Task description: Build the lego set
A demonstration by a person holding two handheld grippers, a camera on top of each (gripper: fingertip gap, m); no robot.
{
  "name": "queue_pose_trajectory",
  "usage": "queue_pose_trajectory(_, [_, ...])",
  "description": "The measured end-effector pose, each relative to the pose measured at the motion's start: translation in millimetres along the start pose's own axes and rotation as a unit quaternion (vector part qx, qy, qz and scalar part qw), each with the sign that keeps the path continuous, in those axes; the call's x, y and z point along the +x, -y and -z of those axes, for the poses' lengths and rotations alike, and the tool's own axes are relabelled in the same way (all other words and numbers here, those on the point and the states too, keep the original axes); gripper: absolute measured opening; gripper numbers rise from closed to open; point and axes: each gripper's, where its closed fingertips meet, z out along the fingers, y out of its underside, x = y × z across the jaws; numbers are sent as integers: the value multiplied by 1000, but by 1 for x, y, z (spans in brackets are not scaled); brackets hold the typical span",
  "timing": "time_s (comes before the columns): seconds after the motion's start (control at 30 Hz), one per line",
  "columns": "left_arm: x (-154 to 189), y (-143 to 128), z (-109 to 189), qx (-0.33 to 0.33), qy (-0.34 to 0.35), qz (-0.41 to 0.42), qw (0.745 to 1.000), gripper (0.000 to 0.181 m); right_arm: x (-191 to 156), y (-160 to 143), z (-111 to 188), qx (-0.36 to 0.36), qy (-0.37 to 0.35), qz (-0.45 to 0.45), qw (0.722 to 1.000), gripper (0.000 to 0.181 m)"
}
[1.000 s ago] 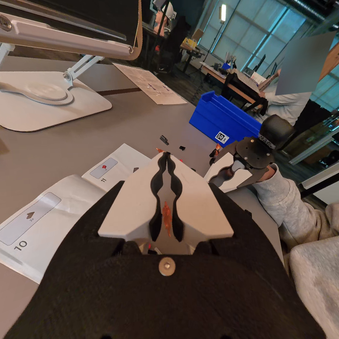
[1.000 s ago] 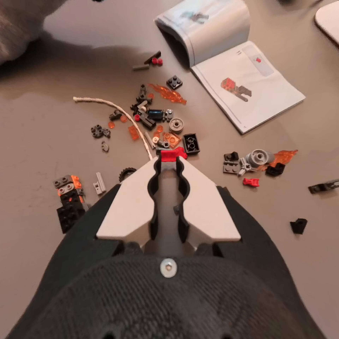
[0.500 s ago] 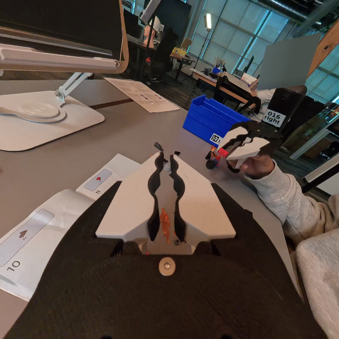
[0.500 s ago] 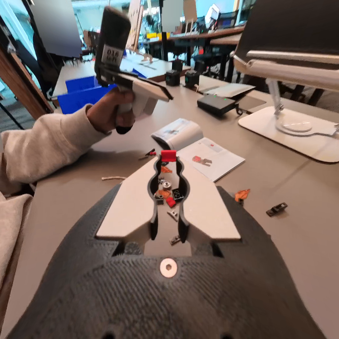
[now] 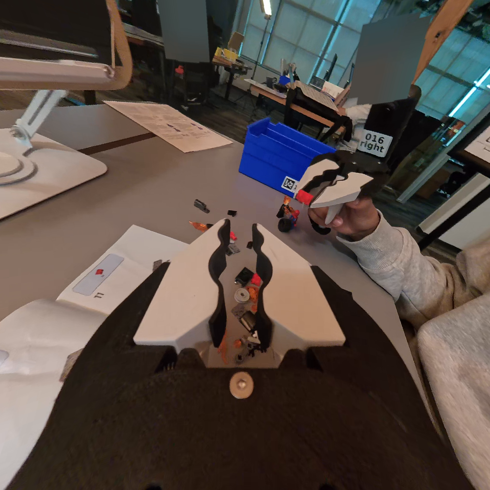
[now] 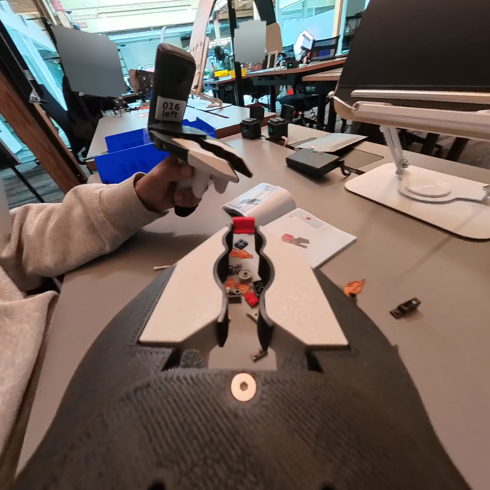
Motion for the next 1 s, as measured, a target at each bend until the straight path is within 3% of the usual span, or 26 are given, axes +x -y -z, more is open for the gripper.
queue_pose_trajectory(0.27, [23,-22,-24,-51,-26,-39,998,19,-6,-4,-4,-13,12,3,1000,14])
queue_pose_trajectory(0.43, [24,-20,-24,-48,-19,-44,998,19,-5,1,-1,3,9,5,1000,14])
queue_pose_trajectory(0.8, [-7,26,16,96,17,39,994,19,-1,17,9,49,-4,6,999,14])
queue_pose_trajectory(1.0, [-19,44,39,149,54,37,987,22,2,19,11,56,-11,3,998,14])
